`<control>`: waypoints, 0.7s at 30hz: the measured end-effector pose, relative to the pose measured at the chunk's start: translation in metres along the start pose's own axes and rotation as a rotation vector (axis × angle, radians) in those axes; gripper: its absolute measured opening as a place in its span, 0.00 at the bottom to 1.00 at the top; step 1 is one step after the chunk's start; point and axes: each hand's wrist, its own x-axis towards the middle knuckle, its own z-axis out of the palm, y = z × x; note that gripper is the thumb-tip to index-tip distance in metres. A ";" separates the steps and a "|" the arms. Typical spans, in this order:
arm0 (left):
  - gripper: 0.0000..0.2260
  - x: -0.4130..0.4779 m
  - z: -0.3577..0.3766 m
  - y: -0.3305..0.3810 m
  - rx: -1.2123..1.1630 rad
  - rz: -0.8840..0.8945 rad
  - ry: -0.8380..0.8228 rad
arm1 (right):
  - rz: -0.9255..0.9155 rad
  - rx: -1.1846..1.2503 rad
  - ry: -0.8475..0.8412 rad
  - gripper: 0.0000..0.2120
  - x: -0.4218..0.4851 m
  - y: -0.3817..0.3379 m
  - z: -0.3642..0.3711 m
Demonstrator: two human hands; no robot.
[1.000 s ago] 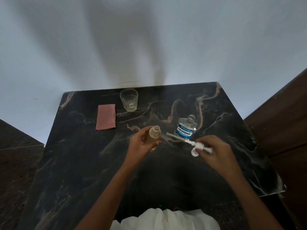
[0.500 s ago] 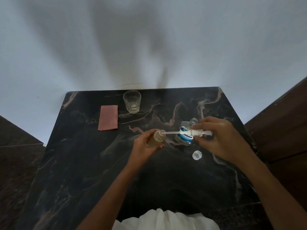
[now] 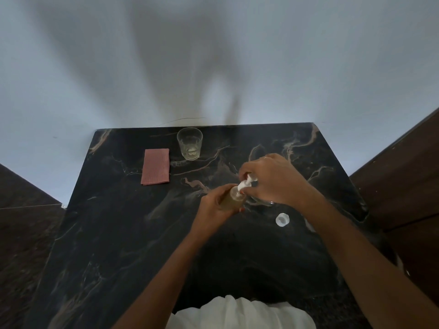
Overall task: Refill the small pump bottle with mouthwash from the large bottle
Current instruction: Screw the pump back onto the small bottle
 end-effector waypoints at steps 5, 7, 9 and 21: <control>0.24 0.000 0.000 0.001 -0.039 -0.015 0.014 | 0.053 0.062 0.051 0.15 0.004 0.001 0.012; 0.23 0.000 0.000 0.002 -0.070 -0.025 0.010 | 0.080 0.153 0.073 0.20 0.000 0.005 0.015; 0.23 0.000 -0.001 0.004 -0.092 -0.021 0.013 | 0.147 0.464 0.065 0.23 -0.008 0.008 0.011; 0.24 0.005 0.000 0.015 -0.141 -0.004 0.043 | 0.178 1.457 0.179 0.24 -0.028 0.005 0.055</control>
